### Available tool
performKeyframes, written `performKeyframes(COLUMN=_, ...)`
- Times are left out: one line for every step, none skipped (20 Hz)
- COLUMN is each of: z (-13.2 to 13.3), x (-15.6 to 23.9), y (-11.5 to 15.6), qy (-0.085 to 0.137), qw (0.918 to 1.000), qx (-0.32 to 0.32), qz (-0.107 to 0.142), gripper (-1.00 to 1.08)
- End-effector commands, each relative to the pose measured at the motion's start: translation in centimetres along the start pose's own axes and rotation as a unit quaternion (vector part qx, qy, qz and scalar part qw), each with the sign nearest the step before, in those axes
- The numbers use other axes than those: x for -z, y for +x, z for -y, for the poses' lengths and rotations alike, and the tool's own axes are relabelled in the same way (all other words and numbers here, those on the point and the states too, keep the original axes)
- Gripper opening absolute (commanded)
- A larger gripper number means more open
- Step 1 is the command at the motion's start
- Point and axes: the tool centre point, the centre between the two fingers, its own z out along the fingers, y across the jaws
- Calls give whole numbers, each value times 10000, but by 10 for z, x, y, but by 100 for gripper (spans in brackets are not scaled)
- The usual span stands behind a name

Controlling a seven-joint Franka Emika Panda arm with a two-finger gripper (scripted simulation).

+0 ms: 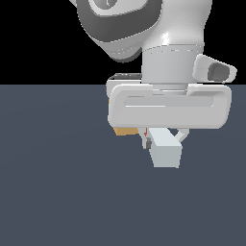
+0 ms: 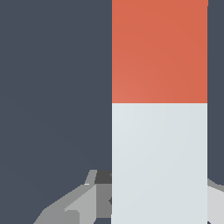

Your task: Insert the peg into the horizontal hole in a box.

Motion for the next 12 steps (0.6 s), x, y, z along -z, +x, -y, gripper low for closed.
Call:
performKeyframes(z=-15, x=13, y=23, qy=-15, qw=9994, qx=342, qz=1, gripper=-100)
performKeyframes(z=-19, x=17, y=31, qy=-16, qw=9989, qx=462, qz=0, gripper=-100)
performKeyframes(z=-23, x=21, y=39, qy=-16, qw=9983, qx=575, qz=0, gripper=-100)
performKeyframes(z=-27, x=24, y=46, qy=-16, qw=9977, qx=682, qz=-1, gripper=-100)
performKeyframes(z=-30, x=27, y=54, qy=-16, qw=9969, qx=781, qz=-2, gripper=-100)
performKeyframes(z=-32, x=30, y=60, qy=-16, qw=9962, qx=873, qz=-3, gripper=-100)
performKeyframes(z=-35, x=33, y=66, qy=-16, qw=9954, qx=958, qz=-4, gripper=-100)
performKeyframes(z=-37, x=35, y=72, qy=-16, qw=9946, qx=1036, qz=-5, gripper=-100)
performKeyframes(z=-39, x=37, y=77, qy=-16, qw=9939, qx=1106, qz=-6, gripper=-100)
performKeyframes(z=-41, x=39, y=82, qy=-16, qw=9931, qx=1170, qz=-6, gripper=-100)
performKeyframes(z=-42, x=41, y=86, qy=-16, qw=9925, qx=1225, qz=-7, gripper=-100)
performKeyframes(z=-43, x=42, y=90, qy=-16, qw=9919, qx=1274, qz=-8, gripper=-100)
